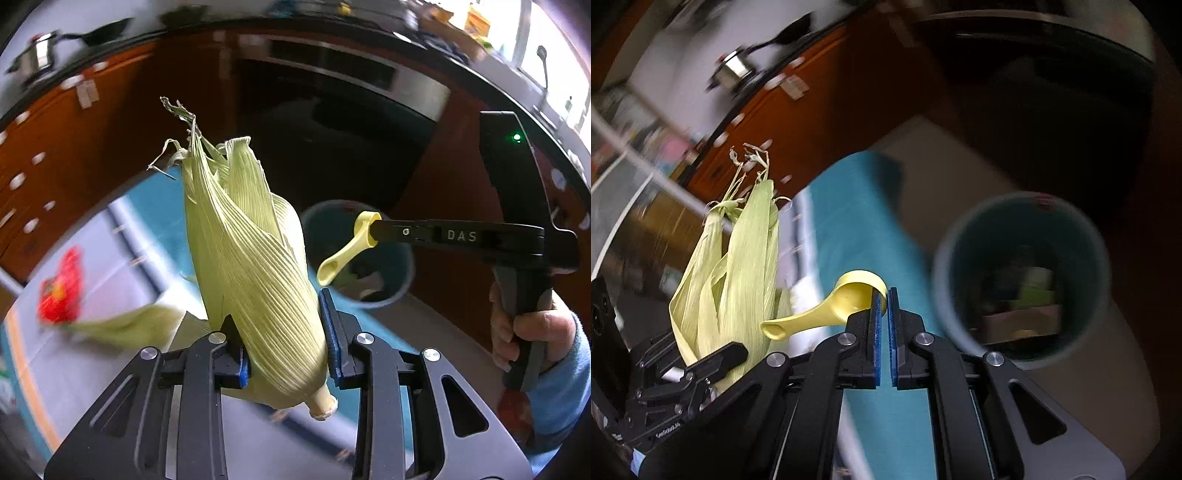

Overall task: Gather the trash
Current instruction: 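Carry the corn and yellow spoon over the trash bin with both grippers, then open both grippers to drop the corn and spoon into the bin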

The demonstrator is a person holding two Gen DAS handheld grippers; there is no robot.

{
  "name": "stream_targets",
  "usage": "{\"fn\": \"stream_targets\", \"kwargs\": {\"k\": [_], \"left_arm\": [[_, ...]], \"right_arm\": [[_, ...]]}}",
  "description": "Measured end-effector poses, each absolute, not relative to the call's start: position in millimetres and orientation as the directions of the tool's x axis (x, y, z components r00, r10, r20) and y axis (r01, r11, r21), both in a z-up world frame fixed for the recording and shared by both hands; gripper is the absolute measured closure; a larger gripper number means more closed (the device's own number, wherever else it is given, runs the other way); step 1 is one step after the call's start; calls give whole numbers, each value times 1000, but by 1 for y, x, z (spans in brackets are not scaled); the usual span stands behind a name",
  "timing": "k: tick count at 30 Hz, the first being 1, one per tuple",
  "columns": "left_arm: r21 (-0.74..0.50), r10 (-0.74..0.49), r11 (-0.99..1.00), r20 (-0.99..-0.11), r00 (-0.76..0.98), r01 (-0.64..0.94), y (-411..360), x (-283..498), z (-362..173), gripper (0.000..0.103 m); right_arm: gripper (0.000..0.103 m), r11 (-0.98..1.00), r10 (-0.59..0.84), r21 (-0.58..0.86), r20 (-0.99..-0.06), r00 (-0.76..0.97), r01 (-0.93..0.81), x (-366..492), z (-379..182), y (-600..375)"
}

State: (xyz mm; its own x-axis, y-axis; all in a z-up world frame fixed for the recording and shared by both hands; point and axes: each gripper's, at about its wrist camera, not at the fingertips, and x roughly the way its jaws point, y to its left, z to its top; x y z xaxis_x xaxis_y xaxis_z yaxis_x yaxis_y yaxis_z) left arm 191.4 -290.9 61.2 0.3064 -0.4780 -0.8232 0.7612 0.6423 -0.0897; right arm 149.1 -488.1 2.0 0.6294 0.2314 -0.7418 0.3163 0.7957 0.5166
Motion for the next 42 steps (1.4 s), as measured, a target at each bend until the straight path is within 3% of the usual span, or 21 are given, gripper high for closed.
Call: {"fn": "stream_targets", "kwargs": {"k": [11, 22, 24, 25, 27, 28, 29, 32, 42], "left_arm": [[-140, -470, 522, -870, 146, 842, -422, 199, -8, 71], [-177, -448, 498, -891, 78, 849, -457, 222, -48, 69], [-181, -447, 497, -891, 72, 849, -452, 229, -50, 63], [-179, -443, 500, -893, 72, 847, -457, 234, -51, 59], [-178, -445, 509, -892, 80, 842, -458, 238, -50, 39], [-178, -452, 511, -888, 87, 841, -456, 239, -48, 35], [-173, -457, 515, -884, 98, 839, -453, 239, -44, 34], [-166, -465, 521, -878, 115, 837, -455, 239, -36, 29], [-193, -469, 549, -876, 109, 813, -432, 226, -24, 29]], "right_arm": [[100, 664, 154, 512, -807, 570, 546, 124, -66, -595], [98, 647, 106, 439, -861, 498, 623, 129, -103, -618], [96, 644, 106, 437, -864, 493, 628, 130, -106, -617], [93, 642, 108, 439, -864, 492, 629, 130, -105, -617], [66, 626, 125, 455, -860, 494, 634, 130, -104, -616], [40, 621, 119, 455, -859, 497, 638, 130, -102, -616], [25, 616, 116, 460, -856, 504, 639, 130, -98, -616], [21, 608, 113, 467, -851, 513, 642, 129, -91, -614], [16, 637, 107, 441, -862, 495, 632, 130, -68, -594]]}}
